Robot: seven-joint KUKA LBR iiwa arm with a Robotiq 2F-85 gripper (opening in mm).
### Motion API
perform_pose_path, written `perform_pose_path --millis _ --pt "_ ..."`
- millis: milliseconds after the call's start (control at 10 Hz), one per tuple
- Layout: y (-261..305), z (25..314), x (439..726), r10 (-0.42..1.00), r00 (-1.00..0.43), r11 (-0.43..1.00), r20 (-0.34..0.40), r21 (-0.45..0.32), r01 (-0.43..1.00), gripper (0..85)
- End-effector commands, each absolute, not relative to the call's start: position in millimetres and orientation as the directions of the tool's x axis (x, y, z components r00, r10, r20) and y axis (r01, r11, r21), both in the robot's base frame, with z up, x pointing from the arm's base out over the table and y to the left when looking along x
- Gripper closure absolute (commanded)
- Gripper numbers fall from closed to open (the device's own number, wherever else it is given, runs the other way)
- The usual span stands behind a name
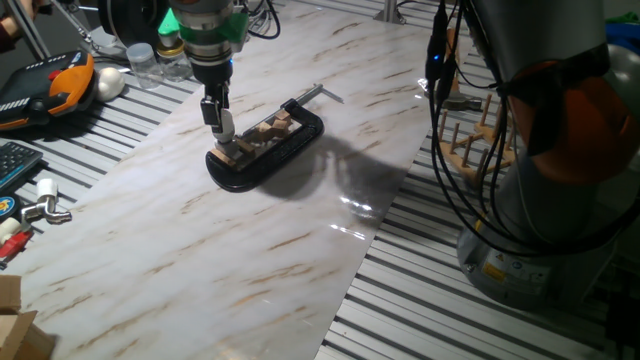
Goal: Install the light bulb by rotating it
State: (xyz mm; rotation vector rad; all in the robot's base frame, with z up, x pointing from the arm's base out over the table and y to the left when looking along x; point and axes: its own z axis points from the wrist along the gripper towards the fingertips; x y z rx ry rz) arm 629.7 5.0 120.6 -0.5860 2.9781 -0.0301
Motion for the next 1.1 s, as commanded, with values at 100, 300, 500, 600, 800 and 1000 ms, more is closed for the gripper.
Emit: perform_pose_path --millis 100,300,500,600,800,1000 --pt "4.8 120.3 629.5 -0.382 -0.919 0.924 -0.095 -0.04 -0.38 17.0" --pt "4.6 120.0 629.4 -0.385 -0.918 0.923 -0.09 -0.044 -0.383 34.0" --pt "4.9 119.7 629.4 -0.385 -0.918 0.923 -0.089 -0.045 -0.383 34.0" --pt "5.0 119.7 629.4 -0.387 -0.918 0.922 -0.089 -0.045 -0.384 34.0" --pt "5.2 119.2 629.6 -0.385 -0.919 0.923 -0.085 -0.044 -0.383 34.0" --pt "5.2 119.0 629.7 -0.365 -0.928 0.931 -0.079 -0.039 -0.363 34.0"
